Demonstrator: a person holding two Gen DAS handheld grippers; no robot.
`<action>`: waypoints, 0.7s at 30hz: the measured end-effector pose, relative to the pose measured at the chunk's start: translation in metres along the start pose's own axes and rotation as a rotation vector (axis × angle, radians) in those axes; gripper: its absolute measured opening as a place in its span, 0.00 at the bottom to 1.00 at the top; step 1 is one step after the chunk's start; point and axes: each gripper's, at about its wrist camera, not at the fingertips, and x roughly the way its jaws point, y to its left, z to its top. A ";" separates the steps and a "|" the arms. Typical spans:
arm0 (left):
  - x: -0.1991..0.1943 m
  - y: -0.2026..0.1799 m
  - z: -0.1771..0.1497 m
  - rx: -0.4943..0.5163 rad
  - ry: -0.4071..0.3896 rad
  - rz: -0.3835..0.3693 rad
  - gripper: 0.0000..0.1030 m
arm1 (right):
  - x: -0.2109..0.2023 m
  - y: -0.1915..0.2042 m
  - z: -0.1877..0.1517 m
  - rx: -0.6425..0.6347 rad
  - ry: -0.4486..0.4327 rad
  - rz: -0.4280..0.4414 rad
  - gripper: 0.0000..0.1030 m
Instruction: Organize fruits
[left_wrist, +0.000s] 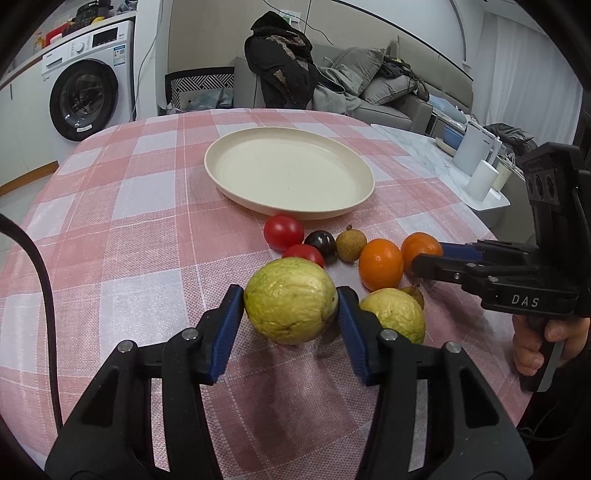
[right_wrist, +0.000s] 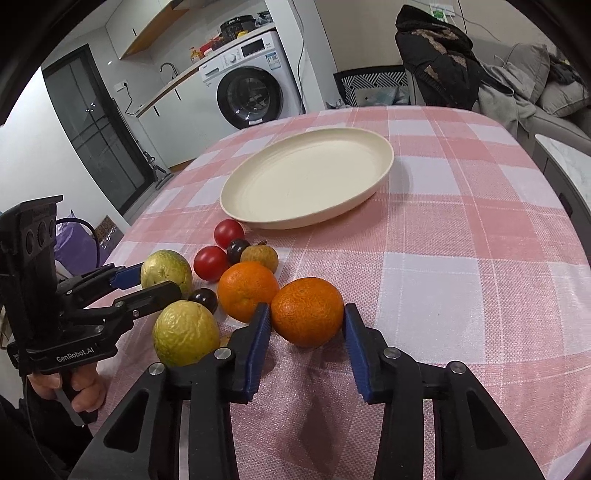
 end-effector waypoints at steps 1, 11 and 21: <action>-0.001 0.001 0.000 -0.003 -0.003 0.002 0.47 | -0.002 0.000 0.000 -0.003 -0.012 -0.004 0.39; -0.012 0.002 0.009 -0.001 -0.059 0.045 0.47 | -0.022 0.006 0.007 -0.024 -0.111 -0.005 0.39; -0.025 -0.001 0.031 0.009 -0.122 0.055 0.44 | -0.028 0.010 0.022 -0.022 -0.152 0.007 0.39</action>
